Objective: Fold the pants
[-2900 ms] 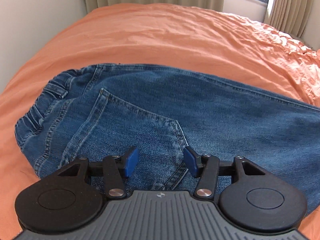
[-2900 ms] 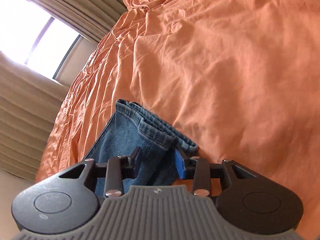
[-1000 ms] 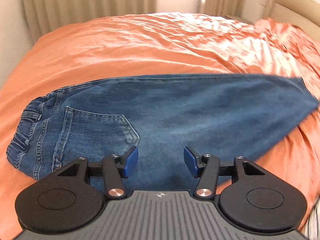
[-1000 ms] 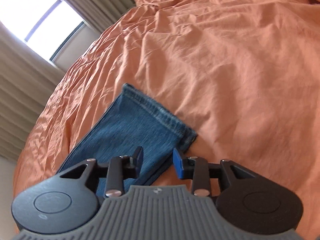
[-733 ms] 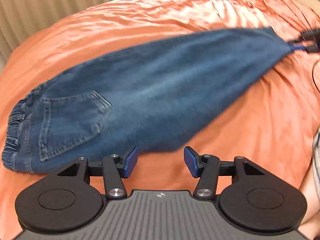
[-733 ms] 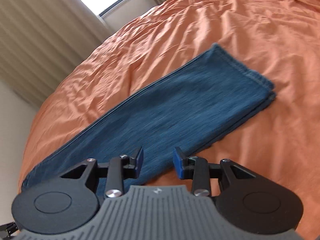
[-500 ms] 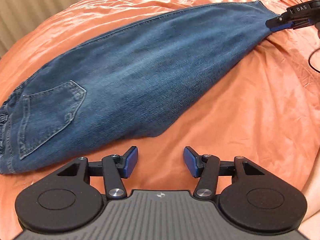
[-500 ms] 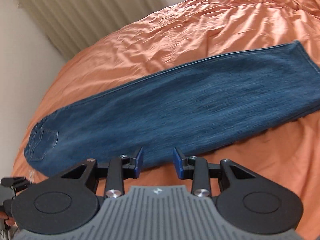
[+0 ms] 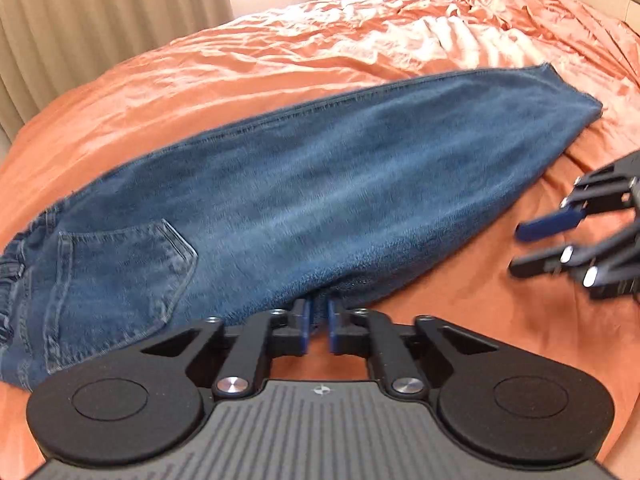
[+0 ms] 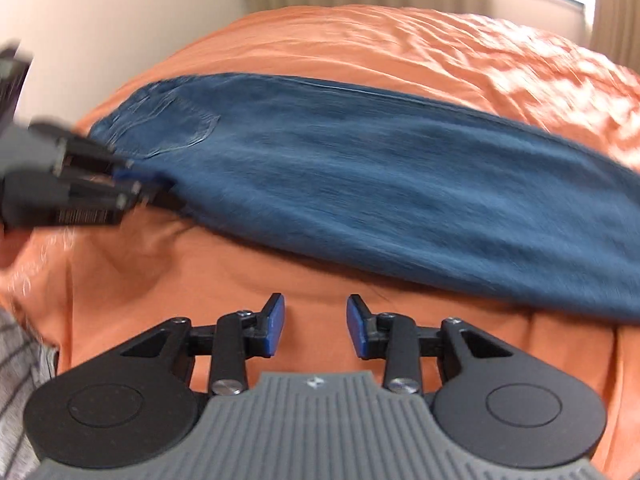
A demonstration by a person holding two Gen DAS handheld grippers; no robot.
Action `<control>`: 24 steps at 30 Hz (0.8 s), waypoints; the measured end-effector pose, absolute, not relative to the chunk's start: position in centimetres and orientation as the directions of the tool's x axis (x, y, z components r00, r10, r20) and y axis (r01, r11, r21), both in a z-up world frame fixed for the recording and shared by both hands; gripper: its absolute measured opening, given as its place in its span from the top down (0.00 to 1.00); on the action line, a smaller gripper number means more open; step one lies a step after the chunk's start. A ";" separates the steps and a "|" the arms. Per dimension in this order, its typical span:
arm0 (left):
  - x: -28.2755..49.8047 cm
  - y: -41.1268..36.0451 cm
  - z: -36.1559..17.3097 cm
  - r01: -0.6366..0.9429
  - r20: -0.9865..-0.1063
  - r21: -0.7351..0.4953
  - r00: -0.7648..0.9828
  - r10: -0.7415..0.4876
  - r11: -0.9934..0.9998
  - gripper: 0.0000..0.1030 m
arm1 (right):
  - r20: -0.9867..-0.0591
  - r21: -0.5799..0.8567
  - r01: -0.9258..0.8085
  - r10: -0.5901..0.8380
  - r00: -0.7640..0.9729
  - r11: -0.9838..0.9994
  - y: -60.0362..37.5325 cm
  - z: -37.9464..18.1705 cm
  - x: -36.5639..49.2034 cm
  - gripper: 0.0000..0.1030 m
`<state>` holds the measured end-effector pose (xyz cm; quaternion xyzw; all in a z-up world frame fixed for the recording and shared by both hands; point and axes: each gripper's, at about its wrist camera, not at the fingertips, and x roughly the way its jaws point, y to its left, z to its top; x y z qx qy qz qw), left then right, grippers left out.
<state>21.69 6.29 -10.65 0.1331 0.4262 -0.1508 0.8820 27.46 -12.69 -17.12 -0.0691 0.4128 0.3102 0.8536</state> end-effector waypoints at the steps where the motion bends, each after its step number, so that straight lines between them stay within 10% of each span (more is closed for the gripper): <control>1: 21.9 6.3 -10.3 0.387 -0.790 0.117 0.595 -0.150 0.915 0.98 | -0.744 0.115 -0.615 0.478 0.467 0.780 -11.8 -17.0 27.4 0.68; 20: 24.6 8.2 -9.1 0.434 -0.819 -0.009 0.514 -0.256 0.901 0.99 | -0.724 -0.149 -0.853 0.532 0.439 0.500 -0.7 -18.4 29.1 0.62; 22: 24.2 8.9 -8.5 0.428 -0.815 -0.027 0.513 -0.268 0.903 0.99 | -0.715 -0.139 -0.852 0.544 0.438 0.504 -0.2 -18.3 28.7 0.88; 24: 23.6 10.0 -7.6 0.414 -0.797 -0.052 0.531 -0.287 0.909 0.98 | -0.707 -0.125 -0.851 0.556 0.437 0.510 -0.4 -17.5 27.6 0.93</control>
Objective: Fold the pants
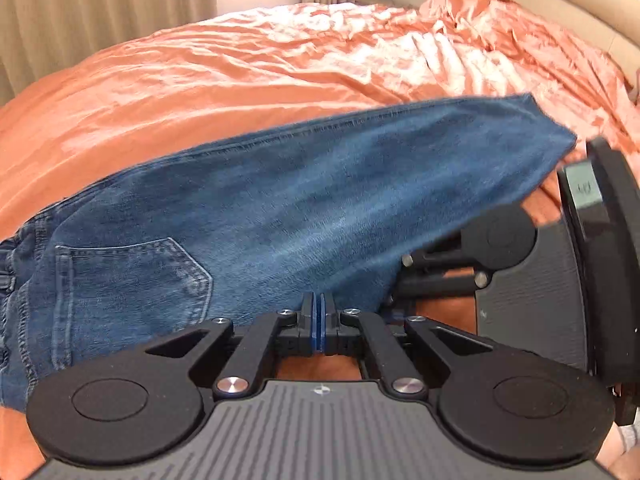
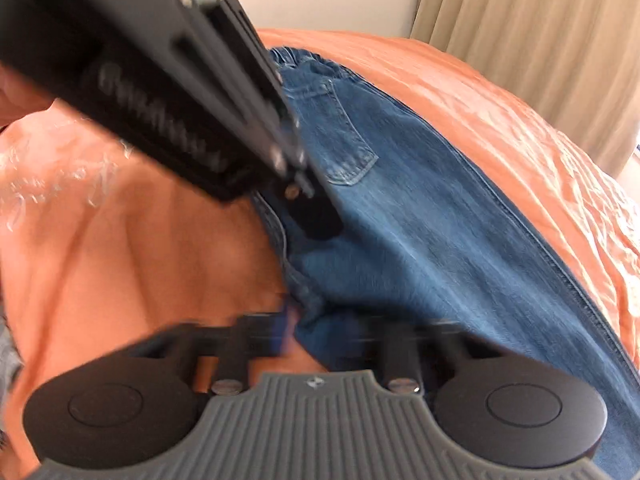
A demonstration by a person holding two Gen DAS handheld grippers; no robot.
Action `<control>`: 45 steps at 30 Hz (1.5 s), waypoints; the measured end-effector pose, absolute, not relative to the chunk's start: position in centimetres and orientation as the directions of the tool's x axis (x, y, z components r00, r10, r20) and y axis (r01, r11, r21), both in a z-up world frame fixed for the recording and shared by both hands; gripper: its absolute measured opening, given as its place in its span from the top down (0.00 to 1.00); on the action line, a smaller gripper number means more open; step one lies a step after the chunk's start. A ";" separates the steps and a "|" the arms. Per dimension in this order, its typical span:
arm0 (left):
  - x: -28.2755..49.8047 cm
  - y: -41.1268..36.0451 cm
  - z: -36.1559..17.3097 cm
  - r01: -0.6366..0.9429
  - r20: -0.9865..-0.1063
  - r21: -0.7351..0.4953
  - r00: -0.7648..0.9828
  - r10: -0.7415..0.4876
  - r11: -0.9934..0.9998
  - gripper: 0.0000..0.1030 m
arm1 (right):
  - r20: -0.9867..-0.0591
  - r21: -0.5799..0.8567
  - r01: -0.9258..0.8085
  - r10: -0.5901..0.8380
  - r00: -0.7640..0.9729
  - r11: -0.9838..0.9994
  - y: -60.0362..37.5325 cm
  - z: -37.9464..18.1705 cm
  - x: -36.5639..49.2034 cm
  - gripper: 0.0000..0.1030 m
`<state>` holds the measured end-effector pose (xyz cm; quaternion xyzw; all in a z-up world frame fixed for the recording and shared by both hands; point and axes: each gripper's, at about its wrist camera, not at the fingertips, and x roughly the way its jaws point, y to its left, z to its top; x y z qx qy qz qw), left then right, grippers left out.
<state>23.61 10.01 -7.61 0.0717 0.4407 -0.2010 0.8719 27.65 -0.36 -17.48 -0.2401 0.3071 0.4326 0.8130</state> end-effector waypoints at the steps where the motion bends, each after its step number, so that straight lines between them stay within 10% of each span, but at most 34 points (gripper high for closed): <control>1: 23.2 10.6 -7.2 0.409 -0.788 -0.059 0.541 -0.294 0.911 0.98 | -0.699 -0.132 -0.849 0.559 0.446 0.512 -0.6 -17.1 26.6 0.94; 18: 23.5 9.9 -10.3 0.407 -0.817 -0.021 0.520 -0.250 0.913 0.95 | -0.694 0.088 -0.700 0.548 0.467 0.708 -5.7 -16.6 23.7 1.00; 45: 41.6 11.6 -16.0 0.142 -0.802 -0.013 0.590 -0.095 0.990 0.95 | -0.781 -0.009 -0.176 0.103 0.616 0.984 -24.4 -21.3 51.5 0.76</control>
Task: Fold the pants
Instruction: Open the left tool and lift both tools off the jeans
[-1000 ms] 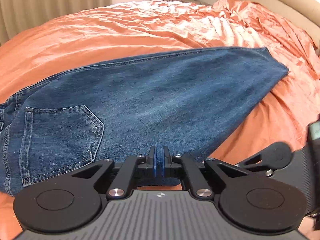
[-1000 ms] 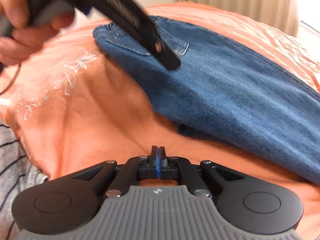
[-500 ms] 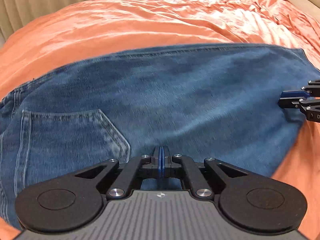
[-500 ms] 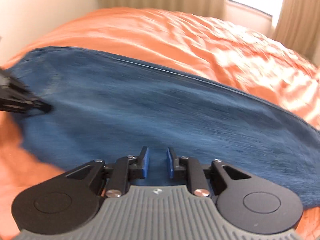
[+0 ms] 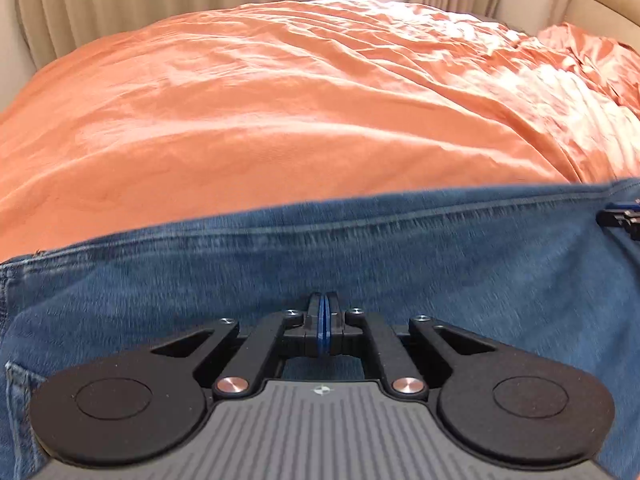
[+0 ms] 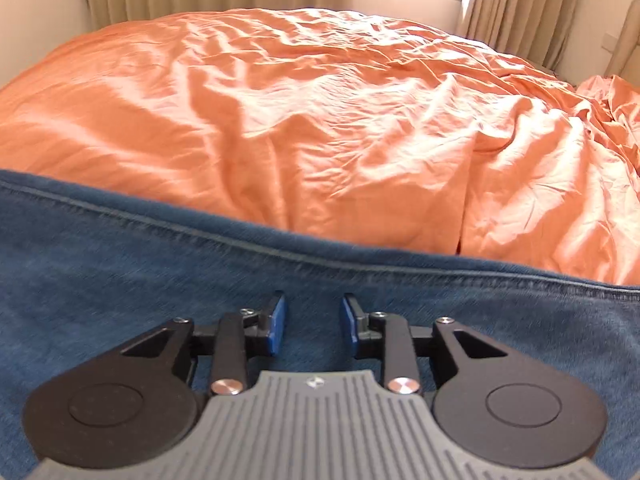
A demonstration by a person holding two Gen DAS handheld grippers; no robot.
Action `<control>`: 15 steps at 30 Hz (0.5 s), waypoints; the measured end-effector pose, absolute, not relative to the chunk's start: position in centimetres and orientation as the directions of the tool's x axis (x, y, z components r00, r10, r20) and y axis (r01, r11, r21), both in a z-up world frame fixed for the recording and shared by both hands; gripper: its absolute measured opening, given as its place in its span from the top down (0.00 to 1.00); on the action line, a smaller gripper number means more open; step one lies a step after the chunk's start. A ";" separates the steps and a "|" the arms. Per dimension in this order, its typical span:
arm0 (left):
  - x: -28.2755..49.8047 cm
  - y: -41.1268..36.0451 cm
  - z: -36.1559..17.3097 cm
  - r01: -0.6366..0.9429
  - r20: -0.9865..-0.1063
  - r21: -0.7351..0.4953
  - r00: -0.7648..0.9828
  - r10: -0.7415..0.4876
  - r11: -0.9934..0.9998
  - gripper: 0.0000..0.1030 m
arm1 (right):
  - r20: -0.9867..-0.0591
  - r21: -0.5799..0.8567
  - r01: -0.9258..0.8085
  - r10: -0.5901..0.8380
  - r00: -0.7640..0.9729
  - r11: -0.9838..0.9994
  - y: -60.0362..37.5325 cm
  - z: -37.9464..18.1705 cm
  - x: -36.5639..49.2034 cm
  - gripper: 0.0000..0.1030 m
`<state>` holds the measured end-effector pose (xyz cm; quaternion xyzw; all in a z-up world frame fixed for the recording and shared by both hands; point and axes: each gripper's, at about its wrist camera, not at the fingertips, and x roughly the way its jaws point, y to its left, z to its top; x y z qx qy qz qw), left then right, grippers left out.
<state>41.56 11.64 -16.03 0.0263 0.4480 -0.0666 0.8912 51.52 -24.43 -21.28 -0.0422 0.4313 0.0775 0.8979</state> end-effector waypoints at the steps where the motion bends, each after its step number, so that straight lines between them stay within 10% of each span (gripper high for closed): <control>1: 41.9 11.6 -16.1 0.128 -0.801 -0.015 0.593 -0.089 0.992 0.95 | -0.782 0.005 -0.167 0.108 0.614 0.986 -24.8 -21.0 51.7 0.76; 15: 36.8 3.9 -11.2 0.223 -0.721 -0.046 0.668 -0.187 0.974 0.91 | -0.724 0.253 0.031 0.168 0.669 0.967 -40.3 -12.9 42.7 0.61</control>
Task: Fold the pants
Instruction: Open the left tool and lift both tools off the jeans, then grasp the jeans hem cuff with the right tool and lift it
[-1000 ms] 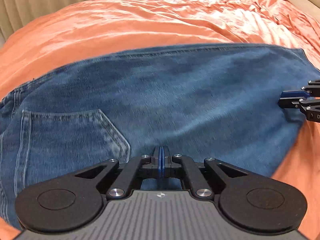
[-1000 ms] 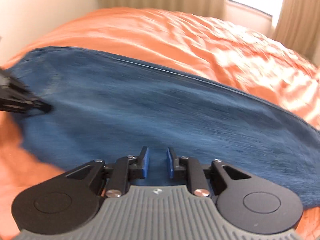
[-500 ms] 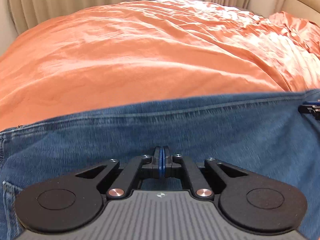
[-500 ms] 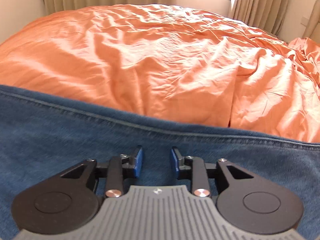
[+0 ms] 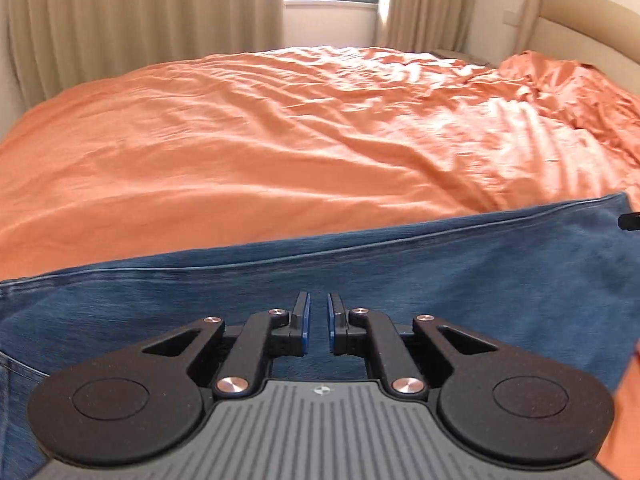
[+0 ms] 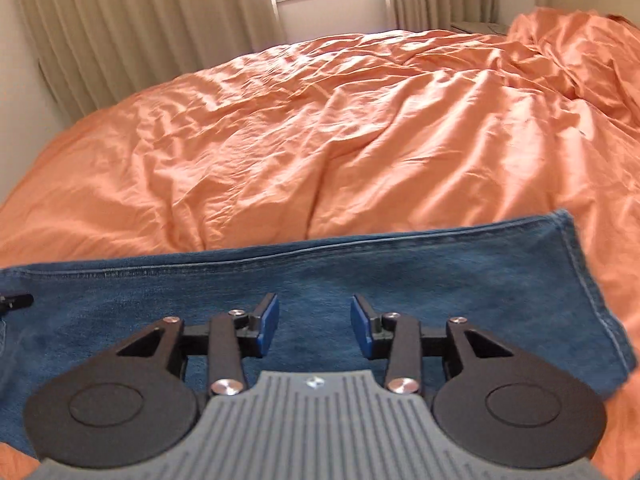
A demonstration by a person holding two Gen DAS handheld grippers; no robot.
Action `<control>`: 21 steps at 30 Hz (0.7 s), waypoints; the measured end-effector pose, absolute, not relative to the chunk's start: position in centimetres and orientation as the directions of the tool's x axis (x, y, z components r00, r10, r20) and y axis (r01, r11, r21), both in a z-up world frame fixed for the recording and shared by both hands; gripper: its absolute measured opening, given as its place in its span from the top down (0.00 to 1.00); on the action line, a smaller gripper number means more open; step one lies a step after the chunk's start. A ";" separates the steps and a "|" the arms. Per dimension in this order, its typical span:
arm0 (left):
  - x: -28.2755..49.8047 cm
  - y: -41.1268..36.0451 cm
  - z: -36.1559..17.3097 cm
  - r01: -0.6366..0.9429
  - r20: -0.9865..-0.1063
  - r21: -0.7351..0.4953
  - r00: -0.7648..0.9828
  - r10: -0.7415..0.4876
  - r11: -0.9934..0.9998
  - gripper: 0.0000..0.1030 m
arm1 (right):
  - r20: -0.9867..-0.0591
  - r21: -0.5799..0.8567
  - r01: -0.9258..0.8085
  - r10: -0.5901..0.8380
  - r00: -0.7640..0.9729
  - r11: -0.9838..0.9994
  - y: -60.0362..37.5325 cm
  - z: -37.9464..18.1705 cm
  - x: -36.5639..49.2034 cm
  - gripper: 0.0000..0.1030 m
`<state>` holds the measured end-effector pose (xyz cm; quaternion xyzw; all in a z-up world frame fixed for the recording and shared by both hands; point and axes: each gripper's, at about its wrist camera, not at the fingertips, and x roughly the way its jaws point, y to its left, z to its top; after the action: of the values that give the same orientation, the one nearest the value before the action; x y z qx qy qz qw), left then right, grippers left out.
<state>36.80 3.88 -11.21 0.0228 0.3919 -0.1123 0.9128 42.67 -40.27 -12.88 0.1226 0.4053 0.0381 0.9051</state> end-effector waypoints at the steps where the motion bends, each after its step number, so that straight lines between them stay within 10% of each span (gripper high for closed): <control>1: 36.4 2.8 -11.0 0.246 -0.723 -0.052 0.659 -0.206 0.968 0.91 | -0.718 0.281 0.062 0.166 0.676 0.958 -42.2 -12.3 41.3 0.60; 11: 37.7 -6.5 -11.8 0.372 -0.770 -0.018 0.587 -0.250 0.928 0.87 | -0.752 0.259 0.263 0.024 0.658 0.929 -54.4 -13.9 34.0 0.59; 21: 41.6 -14.1 -14.9 0.453 -0.798 -0.074 0.508 -0.325 0.888 0.87 | -0.678 0.657 0.394 0.275 0.681 0.643 -61.2 -21.7 33.1 0.56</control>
<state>41.64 -14.08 -14.95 0.0724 0.4423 -0.2249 0.8652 33.11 -61.20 -21.72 0.4209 0.3976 -0.0364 0.8145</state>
